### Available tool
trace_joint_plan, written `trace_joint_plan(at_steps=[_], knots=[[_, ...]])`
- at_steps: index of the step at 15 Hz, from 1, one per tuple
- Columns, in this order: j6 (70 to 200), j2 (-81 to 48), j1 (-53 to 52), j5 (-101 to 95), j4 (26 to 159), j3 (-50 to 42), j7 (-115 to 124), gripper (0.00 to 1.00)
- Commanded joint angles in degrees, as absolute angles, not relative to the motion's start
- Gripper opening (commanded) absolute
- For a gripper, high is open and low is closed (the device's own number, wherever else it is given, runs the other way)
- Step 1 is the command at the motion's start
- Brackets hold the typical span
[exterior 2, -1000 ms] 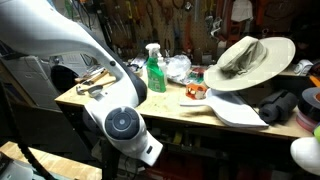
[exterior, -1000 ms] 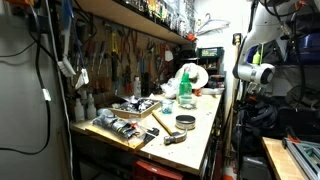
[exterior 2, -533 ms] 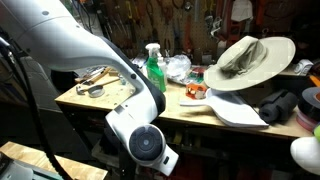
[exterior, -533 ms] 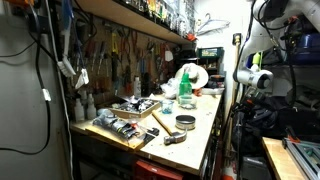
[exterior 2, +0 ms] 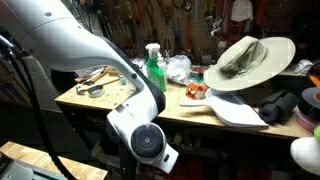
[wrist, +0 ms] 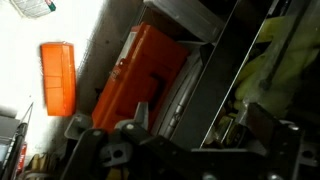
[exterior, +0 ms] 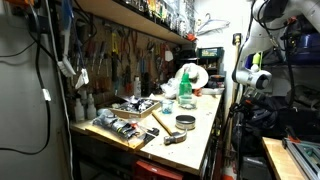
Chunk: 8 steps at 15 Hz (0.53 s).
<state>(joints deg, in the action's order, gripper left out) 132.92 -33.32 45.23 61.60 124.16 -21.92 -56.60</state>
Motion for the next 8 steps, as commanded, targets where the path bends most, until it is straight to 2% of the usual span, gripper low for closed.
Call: trace_joint_plan(at_steps=[1, 8], knots=[[133.6, -34.6, 46.5, 62.4, 123.4, -19.4, -56.5, 1.00], [134.4, -39.5, 46.5, 63.3, 119.6, -17.3, -51.5, 1.00]])
